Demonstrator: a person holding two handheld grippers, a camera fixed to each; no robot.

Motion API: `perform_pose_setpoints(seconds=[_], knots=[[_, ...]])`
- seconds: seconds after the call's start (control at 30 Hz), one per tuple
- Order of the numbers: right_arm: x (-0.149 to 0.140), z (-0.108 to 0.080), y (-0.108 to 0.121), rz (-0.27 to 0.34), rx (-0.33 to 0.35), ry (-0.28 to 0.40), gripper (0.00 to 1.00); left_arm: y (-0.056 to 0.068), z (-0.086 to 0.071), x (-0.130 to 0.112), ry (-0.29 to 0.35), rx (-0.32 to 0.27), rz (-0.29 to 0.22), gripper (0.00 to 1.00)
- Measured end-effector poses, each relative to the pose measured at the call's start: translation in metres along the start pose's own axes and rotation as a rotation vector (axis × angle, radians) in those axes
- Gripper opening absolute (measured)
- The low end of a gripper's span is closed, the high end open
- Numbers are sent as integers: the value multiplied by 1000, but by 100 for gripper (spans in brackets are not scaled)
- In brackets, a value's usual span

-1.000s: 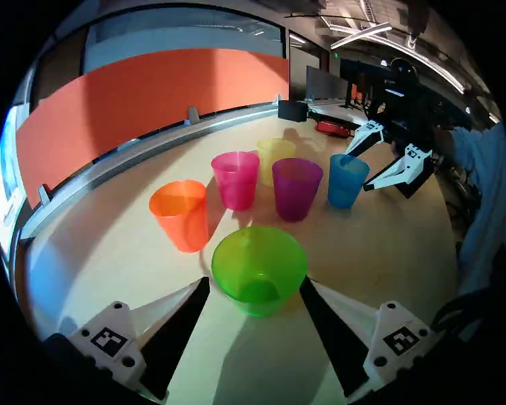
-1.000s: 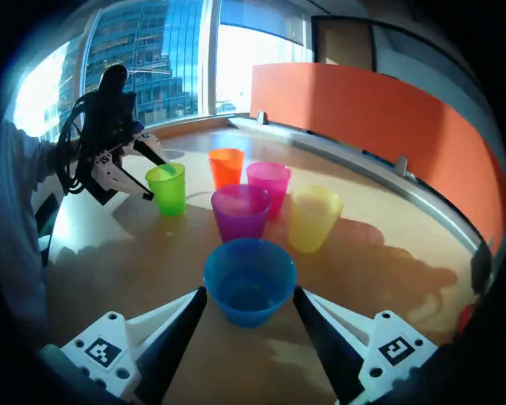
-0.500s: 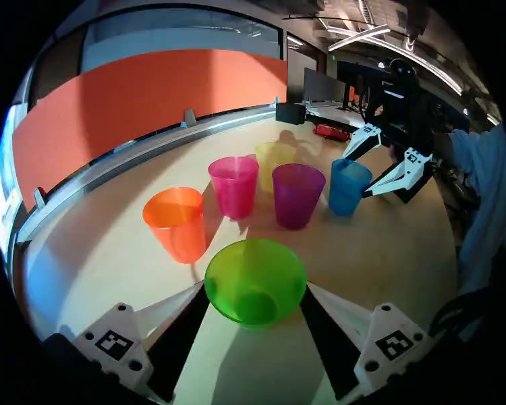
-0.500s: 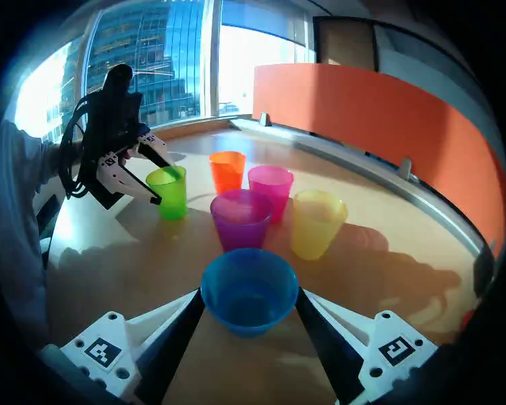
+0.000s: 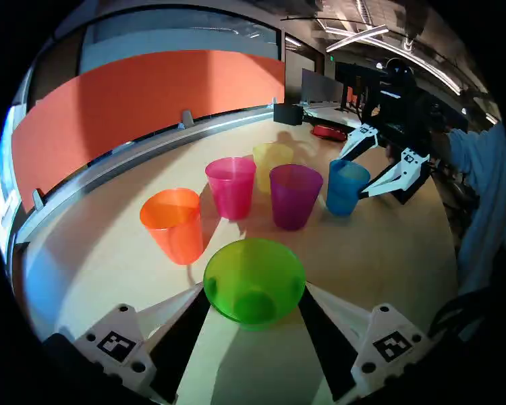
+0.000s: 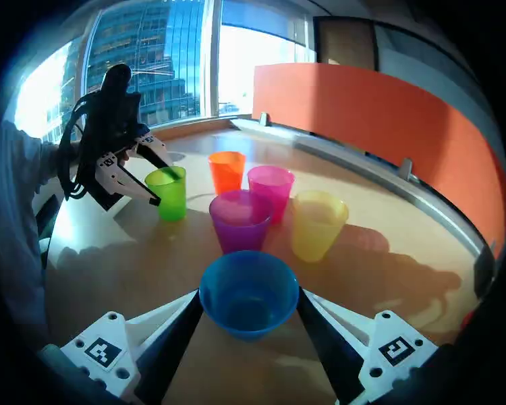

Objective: Pour water

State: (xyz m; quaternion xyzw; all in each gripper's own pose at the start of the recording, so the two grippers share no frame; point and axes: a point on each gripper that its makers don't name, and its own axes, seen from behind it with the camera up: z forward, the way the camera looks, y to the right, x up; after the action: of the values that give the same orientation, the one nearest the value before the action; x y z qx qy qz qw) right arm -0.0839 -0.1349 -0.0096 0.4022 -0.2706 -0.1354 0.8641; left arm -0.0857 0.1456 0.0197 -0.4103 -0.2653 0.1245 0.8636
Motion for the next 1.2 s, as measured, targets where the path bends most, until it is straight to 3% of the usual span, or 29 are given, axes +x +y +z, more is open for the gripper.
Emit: perform_pose_setpoints(seconds=[0.3,0.6,1.2], knots=[[-4,1,0,-17,-6,-8,91,1,-1,1,6,-1,-3,86],[3,-2,2,-22,-25,18,90,1,-9,13,43,2,-22,86],[80,-42,1,-7,-75,204,90,-1,-41,66,193,67,-32,86]])
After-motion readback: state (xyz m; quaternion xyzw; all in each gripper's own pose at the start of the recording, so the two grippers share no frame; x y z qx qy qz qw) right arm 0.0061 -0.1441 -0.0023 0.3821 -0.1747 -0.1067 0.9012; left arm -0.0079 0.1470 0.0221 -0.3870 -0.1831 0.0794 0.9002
